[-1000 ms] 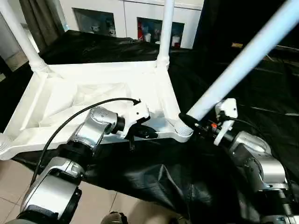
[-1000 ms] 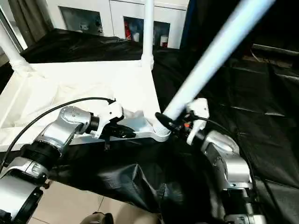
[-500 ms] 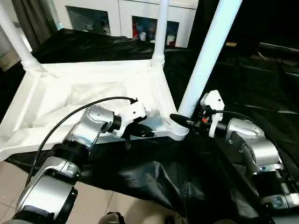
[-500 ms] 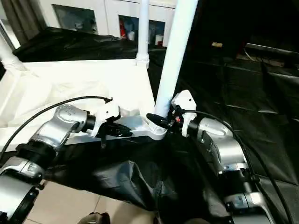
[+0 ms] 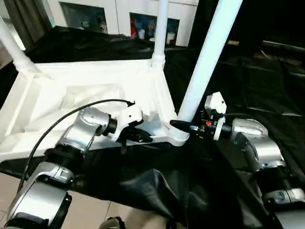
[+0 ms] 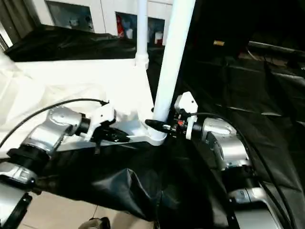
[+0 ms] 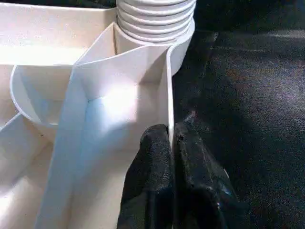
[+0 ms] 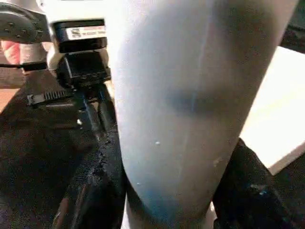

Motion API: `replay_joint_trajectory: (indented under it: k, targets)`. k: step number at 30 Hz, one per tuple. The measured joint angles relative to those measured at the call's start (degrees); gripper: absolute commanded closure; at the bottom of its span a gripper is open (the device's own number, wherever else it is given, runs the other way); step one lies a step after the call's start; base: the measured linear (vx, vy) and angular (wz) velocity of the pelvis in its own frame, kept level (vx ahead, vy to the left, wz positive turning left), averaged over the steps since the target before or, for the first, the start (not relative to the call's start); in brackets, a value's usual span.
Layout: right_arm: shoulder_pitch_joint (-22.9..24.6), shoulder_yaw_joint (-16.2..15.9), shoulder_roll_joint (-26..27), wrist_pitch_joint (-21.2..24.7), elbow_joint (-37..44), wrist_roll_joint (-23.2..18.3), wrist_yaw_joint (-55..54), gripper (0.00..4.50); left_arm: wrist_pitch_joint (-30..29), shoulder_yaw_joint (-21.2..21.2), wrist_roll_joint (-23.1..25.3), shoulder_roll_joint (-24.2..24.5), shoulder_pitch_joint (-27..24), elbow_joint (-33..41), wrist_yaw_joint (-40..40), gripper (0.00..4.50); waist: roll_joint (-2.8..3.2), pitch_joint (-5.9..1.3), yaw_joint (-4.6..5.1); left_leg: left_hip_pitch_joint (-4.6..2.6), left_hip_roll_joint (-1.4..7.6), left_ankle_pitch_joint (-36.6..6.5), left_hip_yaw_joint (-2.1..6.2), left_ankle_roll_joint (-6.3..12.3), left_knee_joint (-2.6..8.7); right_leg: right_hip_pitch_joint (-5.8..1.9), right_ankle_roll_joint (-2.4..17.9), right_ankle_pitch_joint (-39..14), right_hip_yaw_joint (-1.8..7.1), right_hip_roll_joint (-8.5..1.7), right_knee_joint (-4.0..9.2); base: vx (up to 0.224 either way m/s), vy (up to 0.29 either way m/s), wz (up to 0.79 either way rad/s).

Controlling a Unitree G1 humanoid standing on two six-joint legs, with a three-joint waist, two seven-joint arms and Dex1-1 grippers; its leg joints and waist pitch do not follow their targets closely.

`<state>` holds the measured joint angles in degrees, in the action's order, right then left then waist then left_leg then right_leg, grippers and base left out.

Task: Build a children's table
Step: Rotate leg to tighten

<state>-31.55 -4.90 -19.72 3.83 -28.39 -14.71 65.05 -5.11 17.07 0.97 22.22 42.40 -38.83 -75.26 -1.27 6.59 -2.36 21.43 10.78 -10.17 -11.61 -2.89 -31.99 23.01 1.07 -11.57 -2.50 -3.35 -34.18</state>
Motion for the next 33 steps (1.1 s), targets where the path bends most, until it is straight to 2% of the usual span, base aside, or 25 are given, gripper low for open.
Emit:
replay_joint_trajectory:
  k: [3,9,12,14,21,27,33]
  targets:
    - [-0.7,0.0,0.3,-1.1,-1.2,0.1,-0.6,2.63,-0.1,-0.1,0.4,-0.3,1.0,-0.9,0.8,4.50,-0.10,0.47,0.05,-0.04,-0.01,0.0,-0.04,0.00,0.00,-0.06,0.1,0.0,0.04,-0.01,0.09,0.000,0.000,0.00]
    - [-1.0,1.9,2.3,-2.0,-2.2,2.0,-10.9,2.63,-3.4,-1.3,1.0,-3.4,3.4,-3.3,8.6,4.50,0.07,1.12,0.03,-0.13,-0.13,0.0,-0.06,0.00,0.14,-0.11,-0.2,-0.1,0.14,-0.09,0.28,0.000,0.000,0.00]
    - [-1.3,2.5,3.4,-2.9,-3.2,2.6,-14.9,2.63,-4.9,-1.6,1.2,-4.6,4.4,-4.3,11.3,4.50,0.08,1.14,0.01,-0.16,-0.14,0.0,-0.07,0.00,0.17,-0.12,-0.2,-0.1,0.16,-0.09,0.30,0.000,0.000,0.00]
    - [-2.3,3.7,6.0,-3.5,-5.1,3.7,-22.0,2.63,-7.4,-2.6,1.6,-6.9,6.1,-6.5,15.8,4.50,0.07,1.13,0.03,-0.19,-0.15,0.0,-0.06,0.00,0.18,-0.14,-0.2,-0.1,0.16,-0.09,0.33,0.000,0.000,0.00]
    - [-9.9,7.1,13.1,-4.3,-15.2,6.5,-44.4,2.63,-12.0,-5.1,2.2,-13.3,12.1,-14.6,29.4,4.50,0.09,1.12,0.38,-0.29,-0.23,0.0,-0.05,0.00,0.52,-0.24,-0.2,-0.1,0.13,-0.09,1.11,0.000,0.000,0.00]
    - [-13.5,8.5,16.1,-4.3,-19.5,7.6,-52.4,2.63,-12.0,-5.6,2.8,-15.5,13.2,-16.6,34.5,4.50,0.03,1.07,0.43,-0.42,-0.36,0.0,-0.04,0.00,0.54,-0.30,-0.2,-0.1,0.23,-0.14,1.14,0.000,0.000,0.00]
    - [-15.2,8.9,17.4,-4.3,-21.4,9.0,-55.3,2.63,-11.9,-5.9,3.2,-15.9,14.3,-18.3,35.8,4.50,0.07,1.09,0.46,-0.47,-0.39,0.0,0.00,0.00,0.62,-0.18,-0.2,-0.1,0.22,-0.14,1.16,0.000,0.000,0.00]
